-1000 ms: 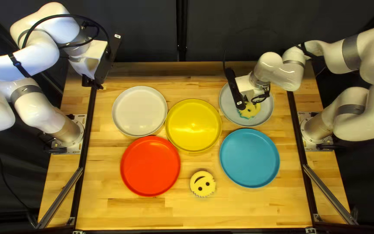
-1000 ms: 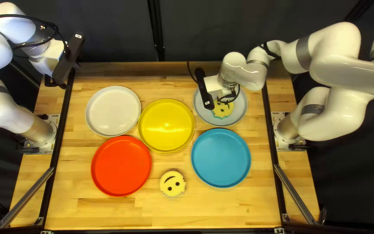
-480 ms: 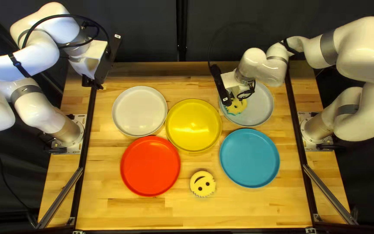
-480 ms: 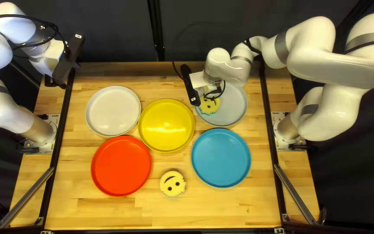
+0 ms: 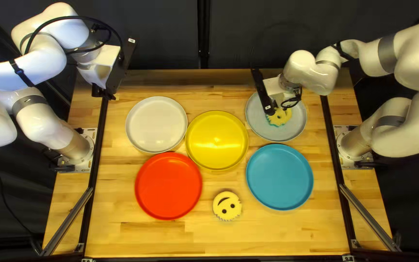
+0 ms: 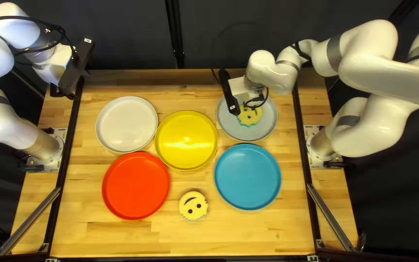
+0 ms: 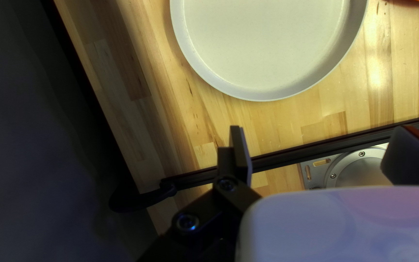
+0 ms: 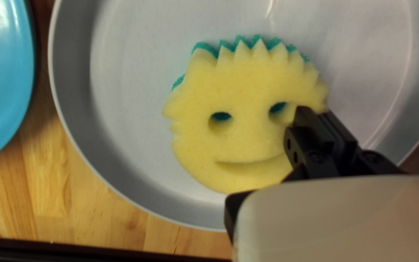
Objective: Pick up sponge and scrub the plate
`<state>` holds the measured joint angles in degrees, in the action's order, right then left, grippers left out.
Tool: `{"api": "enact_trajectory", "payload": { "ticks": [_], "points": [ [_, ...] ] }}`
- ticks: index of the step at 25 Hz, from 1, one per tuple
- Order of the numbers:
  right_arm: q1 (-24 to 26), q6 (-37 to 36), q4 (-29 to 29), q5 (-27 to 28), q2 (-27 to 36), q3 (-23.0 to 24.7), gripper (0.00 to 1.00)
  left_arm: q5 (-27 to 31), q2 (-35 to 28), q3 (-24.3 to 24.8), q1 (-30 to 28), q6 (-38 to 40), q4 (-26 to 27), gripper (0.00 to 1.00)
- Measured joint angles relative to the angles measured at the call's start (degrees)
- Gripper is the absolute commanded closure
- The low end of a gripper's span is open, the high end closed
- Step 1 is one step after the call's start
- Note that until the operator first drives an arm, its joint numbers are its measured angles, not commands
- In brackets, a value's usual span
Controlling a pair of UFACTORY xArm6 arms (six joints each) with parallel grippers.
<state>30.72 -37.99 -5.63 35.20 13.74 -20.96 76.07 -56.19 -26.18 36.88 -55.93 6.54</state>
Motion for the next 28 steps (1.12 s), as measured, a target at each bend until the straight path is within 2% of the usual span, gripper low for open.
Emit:
{"api": "enact_trajectory", "payload": {
  "ticks": [4, 10, 13, 18, 28],
  "points": [
    [-1.5, 1.2, 0.1, -0.4, -3.5, -2.9, 1.00, 0.0, 0.0, 0.0, 0.0, 0.0, 0.0, 0.00],
    [-3.2, 1.2, 0.7, -1.6, -11.1, -10.6, 1.00, 0.0, 0.0, 0.0, 0.0, 0.0, 0.0, 0.00],
    [-3.4, 0.6, 0.9, -1.9, -13.0, -12.4, 1.00, 0.0, 0.0, 0.0, 0.0, 0.0, 0.0, 0.00],
    [-2.3, -0.6, 1.0, -2.0, -11.4, -10.7, 1.00, 0.0, 0.0, 0.0, 0.0, 0.0, 0.0, 0.00],
    [2.9, -3.0, 0.4, -1.4, -3.5, -2.3, 1.00, 0.0, 0.0, 0.0, 0.0, 0.0, 0.0, 0.00]
  ]
}}
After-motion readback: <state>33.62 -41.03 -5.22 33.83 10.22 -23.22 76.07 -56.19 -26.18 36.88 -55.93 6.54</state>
